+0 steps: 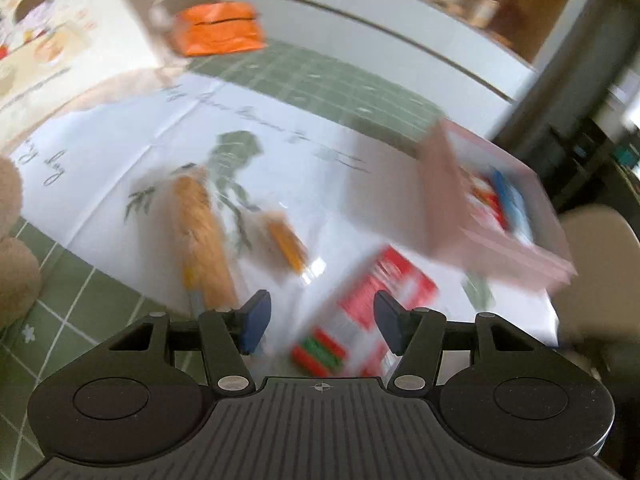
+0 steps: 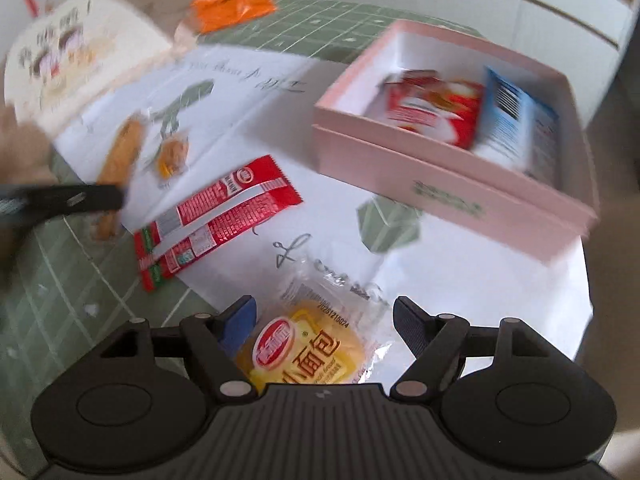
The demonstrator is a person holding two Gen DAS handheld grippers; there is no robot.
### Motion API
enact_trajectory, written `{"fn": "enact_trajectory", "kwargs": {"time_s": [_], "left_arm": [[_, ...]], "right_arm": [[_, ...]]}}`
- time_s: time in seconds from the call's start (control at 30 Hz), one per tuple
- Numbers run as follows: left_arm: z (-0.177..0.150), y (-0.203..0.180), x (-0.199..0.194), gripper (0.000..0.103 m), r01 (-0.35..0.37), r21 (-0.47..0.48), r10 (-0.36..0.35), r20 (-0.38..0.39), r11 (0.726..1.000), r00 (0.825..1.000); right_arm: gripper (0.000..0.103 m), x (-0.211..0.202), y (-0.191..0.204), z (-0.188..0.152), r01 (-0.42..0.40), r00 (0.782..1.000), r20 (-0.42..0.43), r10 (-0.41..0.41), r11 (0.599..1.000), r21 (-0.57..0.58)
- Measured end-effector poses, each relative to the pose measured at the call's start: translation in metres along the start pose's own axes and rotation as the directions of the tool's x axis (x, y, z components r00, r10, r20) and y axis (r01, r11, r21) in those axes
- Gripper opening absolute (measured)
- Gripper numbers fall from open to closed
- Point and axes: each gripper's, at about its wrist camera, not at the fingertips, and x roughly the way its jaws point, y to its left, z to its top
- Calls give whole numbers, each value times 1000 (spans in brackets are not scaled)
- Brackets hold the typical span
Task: Organize snacks
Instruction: 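Grasp the small orange stick snack with the left tool while the right tool grasps the red spicy strip packet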
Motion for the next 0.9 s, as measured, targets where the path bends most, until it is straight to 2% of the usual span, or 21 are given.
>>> {"fn": "enact_trajectory", "kwargs": {"time_s": [0.13,0.27,0.33,0.37,0.4,0.53,0.67,0.77,0.9], "left_arm": [[29,0,32,62,-130,-83,130,-4,988,991],[42,-10,62,60,-203,-27,202,-38,979,979],[39,-16,73,43,-214,26,216,-65,976,974],[35,-19,75,27,-220,52,223,-64,974,973],[30,-23,72,25,-223,85,228,-50,971,972],[3,-32,53,24,-137,129,147,-64,982,987],[-36,-41,29,24,-73,171,91,-100,983,991],[-65,-40,8,24,-21,152,41,-131,988,991],[-91,-27,-21,24,27,90,-14,-141,996,990]], "right_arm": [[76,-19,-13,-14,-25,999,35,23,999,47],[76,-32,-16,-25,-17,998,55,15,999,28],[76,-36,-16,-30,-4,998,61,3,1000,10],[76,-38,-15,-31,1,998,61,-1,1000,2],[76,-38,-14,-32,6,998,62,-5,1000,-5],[76,-36,-14,-34,13,998,56,-12,1000,-10],[76,-29,-9,-33,2,999,34,-2,1000,13],[76,-23,-1,-33,-21,1000,13,21,999,46],[76,-25,27,-25,50,996,69,-47,998,-33]]}}
